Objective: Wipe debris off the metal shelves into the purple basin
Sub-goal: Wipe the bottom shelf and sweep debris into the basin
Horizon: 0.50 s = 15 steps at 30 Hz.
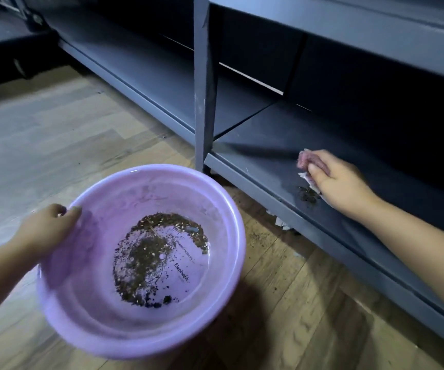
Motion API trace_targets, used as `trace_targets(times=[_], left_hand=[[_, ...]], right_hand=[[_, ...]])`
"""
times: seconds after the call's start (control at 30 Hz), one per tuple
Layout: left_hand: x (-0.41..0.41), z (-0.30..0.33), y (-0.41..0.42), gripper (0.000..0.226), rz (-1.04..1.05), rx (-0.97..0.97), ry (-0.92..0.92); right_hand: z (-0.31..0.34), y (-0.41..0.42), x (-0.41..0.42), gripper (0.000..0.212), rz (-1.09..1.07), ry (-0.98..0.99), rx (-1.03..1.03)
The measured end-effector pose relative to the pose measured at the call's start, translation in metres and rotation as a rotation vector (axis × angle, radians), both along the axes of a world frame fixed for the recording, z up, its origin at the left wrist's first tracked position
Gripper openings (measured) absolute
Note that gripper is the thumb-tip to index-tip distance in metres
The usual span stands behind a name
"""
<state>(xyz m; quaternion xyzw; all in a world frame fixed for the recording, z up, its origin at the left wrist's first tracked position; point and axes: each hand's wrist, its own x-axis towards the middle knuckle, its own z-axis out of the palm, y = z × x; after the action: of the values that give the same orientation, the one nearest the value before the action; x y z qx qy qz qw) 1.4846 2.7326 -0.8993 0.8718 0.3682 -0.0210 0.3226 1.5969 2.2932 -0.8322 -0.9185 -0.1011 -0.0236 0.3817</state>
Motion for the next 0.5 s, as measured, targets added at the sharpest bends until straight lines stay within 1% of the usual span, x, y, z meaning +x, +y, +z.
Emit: trace_targets(times=[0.07,0.13,0.2,0.27,0.33,0.4,0.43,0.47,0.5], left_hand=[[-0.007,0.004,0.006,0.049,0.106,-0.189,-0.059],[-0.015,0.011,0.008,0.044,0.14,-0.389,-0.063],[-0.026,0.026,-0.002,0.042,0.109,-0.537,-0.059],[-0.035,0.043,-0.017,0.047,0.039,-0.66,-0.055],[-0.043,0.056,-0.03,0.066,-0.044,-0.743,0.001],[-0.049,0.06,-0.042,0.075,-0.11,-0.755,0.058],[-0.049,0.059,-0.047,0.076,-0.116,-0.738,0.066],[-0.051,0.06,-0.053,0.071,-0.103,-0.742,0.07],[-0.051,0.063,-0.058,0.057,-0.075,-0.757,0.062]], right_hand=[[0.004,0.016,0.0,0.024,0.023,-0.014,0.007],[0.004,0.025,0.002,0.024,0.048,-0.023,0.019],[0.008,0.033,0.001,0.025,0.08,-0.023,0.039],[0.009,0.035,0.003,0.024,0.084,-0.031,0.044],[0.011,0.035,0.003,0.022,0.075,-0.027,0.056],[0.01,0.033,0.003,0.02,0.061,-0.026,0.088],[0.009,0.03,0.003,0.02,0.05,-0.019,0.11],[0.006,0.025,0.004,0.02,0.046,-0.008,0.115],[0.005,0.022,0.002,0.022,0.042,0.01,0.114]])
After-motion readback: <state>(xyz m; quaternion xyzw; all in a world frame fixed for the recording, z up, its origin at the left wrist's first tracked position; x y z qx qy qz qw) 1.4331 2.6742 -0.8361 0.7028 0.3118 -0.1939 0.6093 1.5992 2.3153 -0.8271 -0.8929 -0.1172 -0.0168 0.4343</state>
